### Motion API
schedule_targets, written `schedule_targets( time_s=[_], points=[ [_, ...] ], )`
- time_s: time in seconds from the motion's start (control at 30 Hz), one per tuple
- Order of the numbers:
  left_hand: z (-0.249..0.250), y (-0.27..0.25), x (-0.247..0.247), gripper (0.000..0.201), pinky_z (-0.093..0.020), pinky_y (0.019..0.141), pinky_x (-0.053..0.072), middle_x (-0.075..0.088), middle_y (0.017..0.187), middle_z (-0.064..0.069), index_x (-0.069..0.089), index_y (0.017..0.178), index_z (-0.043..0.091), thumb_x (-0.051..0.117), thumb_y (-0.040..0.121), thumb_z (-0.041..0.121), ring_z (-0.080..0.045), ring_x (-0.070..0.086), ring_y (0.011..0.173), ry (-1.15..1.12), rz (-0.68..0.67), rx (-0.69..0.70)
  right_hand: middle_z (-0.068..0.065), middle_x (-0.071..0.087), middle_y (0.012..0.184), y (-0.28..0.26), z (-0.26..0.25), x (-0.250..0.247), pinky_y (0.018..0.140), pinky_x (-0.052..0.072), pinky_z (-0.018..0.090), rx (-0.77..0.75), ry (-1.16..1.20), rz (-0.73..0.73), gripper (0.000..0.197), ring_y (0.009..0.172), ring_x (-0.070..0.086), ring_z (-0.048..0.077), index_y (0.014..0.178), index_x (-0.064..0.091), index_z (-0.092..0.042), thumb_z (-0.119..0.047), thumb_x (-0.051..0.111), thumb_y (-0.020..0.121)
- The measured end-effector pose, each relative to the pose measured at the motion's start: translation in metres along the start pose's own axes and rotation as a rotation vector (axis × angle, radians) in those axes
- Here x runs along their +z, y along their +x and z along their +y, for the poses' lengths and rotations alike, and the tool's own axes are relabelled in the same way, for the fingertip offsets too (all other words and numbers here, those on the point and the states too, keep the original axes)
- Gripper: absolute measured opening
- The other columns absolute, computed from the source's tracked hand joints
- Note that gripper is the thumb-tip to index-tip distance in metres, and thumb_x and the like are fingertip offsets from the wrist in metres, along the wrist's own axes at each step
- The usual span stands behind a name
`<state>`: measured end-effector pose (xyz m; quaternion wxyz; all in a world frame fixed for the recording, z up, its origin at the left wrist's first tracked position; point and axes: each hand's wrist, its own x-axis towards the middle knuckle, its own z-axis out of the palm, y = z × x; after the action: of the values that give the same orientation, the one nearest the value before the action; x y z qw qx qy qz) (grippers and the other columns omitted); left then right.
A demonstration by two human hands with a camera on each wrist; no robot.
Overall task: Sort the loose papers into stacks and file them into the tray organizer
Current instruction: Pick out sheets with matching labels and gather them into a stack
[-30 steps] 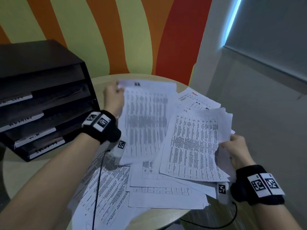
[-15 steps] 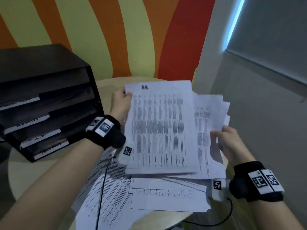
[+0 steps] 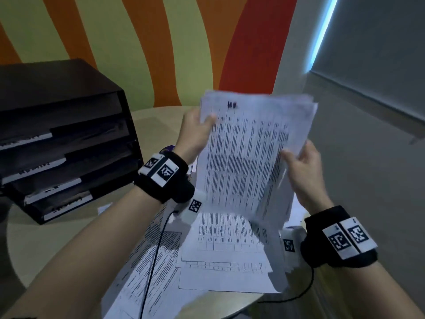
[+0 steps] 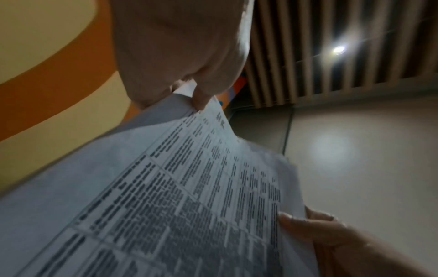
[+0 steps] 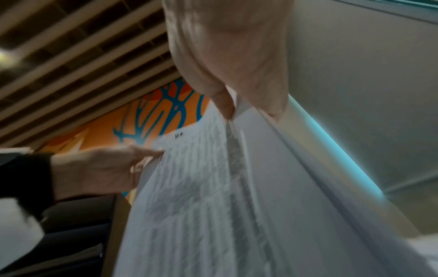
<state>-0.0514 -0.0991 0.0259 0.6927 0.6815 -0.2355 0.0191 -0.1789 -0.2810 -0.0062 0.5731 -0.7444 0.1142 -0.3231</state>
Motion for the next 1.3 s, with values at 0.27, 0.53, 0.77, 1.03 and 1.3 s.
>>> schedule_targets(
  time_s=[0.27, 0.53, 0.77, 1.03, 1.3],
  points=[
    [0.026, 0.004, -0.003, 0.020, -0.039, 0.094, 0.054, 0.066, 0.111, -0.004, 0.056, 0.117, 0.011, 0.042, 0.103, 0.010, -0.023, 0.065, 0.108, -0.107, -0.013, 0.207, 0.003, 0.065, 0.114, -0.007, -0.013, 0.010, 0.095, 0.049, 0.024, -0.238, 0.120, 0.100, 0.034, 0.107, 0.062, 0.012, 0.121, 0.052, -0.019, -0.002, 0.060, 0.093],
    [-0.085, -0.002, -0.021, 0.034, -0.029, 0.084, 0.046, 0.057, 0.111, -0.006, 0.046, 0.124, 0.009, 0.062, 0.093, 0.011, -0.023, 0.056, 0.106, 0.323, -0.165, -0.243, 0.001, 0.065, 0.083, -0.002, 0.029, -0.017, 0.061, 0.048, 0.015, 0.098, 0.023, 0.230, 0.017, 0.061, 0.056, -0.003, 0.090, 0.066, -0.003, 0.008, 0.055, 0.085],
    [-0.125, -0.003, -0.043, 0.074, -0.035, 0.096, 0.041, 0.051, 0.134, -0.014, 0.038, 0.139, 0.005, 0.079, 0.080, 0.022, -0.029, 0.051, 0.123, 0.779, -0.276, -0.454, 0.010, 0.069, 0.091, -0.003, 0.065, -0.084, 0.077, 0.050, 0.037, 0.544, -0.054, 0.114, 0.029, 0.081, 0.065, 0.028, 0.109, 0.066, -0.001, 0.009, 0.065, 0.082],
    [-0.134, -0.005, -0.030, 0.072, -0.039, 0.098, 0.045, 0.047, 0.134, -0.015, 0.045, 0.134, 0.006, 0.083, 0.074, 0.017, -0.030, 0.047, 0.124, 0.886, -0.274, -0.396, 0.014, 0.063, 0.087, -0.022, 0.101, -0.087, 0.063, 0.042, 0.030, 0.667, -0.267, 0.030, 0.014, 0.073, 0.057, 0.026, 0.095, 0.063, 0.004, 0.012, 0.059, 0.085],
    [-0.136, -0.005, -0.024, 0.090, -0.039, 0.097, 0.044, 0.047, 0.134, -0.014, 0.026, 0.144, 0.009, 0.081, 0.073, 0.009, -0.031, 0.043, 0.126, 0.774, -0.196, -0.462, 0.015, 0.059, 0.082, -0.024, 0.108, -0.079, 0.058, 0.038, 0.028, 0.645, -0.312, 0.015, 0.011, 0.064, 0.052, 0.022, 0.092, 0.062, 0.003, 0.010, 0.061, 0.085]
  ],
)
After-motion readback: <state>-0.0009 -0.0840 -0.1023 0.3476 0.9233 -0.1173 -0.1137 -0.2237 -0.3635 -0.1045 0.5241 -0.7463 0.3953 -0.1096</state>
